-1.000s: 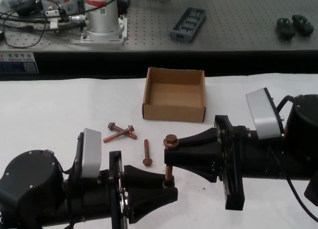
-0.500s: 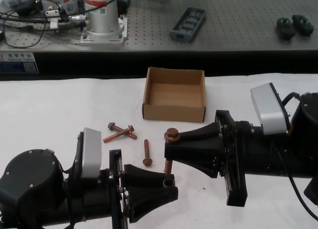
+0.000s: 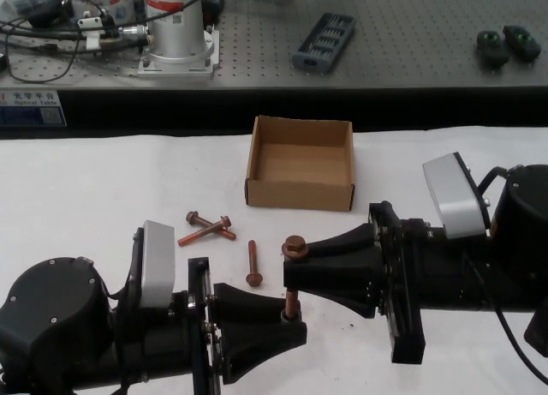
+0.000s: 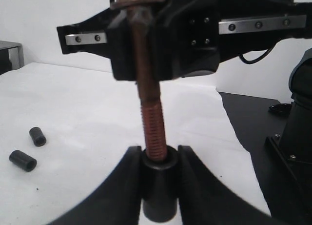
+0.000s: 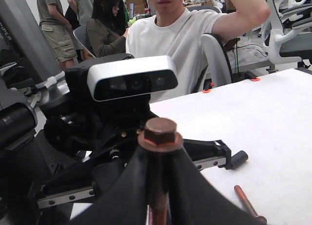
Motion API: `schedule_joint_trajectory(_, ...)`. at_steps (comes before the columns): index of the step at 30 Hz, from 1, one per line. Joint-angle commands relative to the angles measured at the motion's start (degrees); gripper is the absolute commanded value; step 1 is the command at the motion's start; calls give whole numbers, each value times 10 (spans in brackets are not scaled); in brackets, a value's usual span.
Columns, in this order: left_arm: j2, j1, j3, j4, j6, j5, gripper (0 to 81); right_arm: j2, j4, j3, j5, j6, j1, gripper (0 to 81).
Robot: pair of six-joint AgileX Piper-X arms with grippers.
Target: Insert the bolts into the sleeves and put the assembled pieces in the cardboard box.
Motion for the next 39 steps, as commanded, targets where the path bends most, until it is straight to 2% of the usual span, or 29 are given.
schedule_joint_trajectory(1,-5,2,-5,-11,6,5,6,0,1,-1,-5,-7,-4,71)
schedule_joint_trajectory(12,-5,2,-5,-14,4,5,6,0,74,-1,6,-59,-4,71)
schedule_joint_trajectory(17,-5,2,-5,-50,-27,16,6,0,104,-1,6,-74,-4,71)
schedule_joint_trajectory(30,-5,2,-5,-122,-100,57,6,0,138,-1,-10,-76,-4,71)
schedule_joint_trajectory(39,-5,2,-5,-127,-114,67,6,0,151,-1,-7,-81,-4,70)
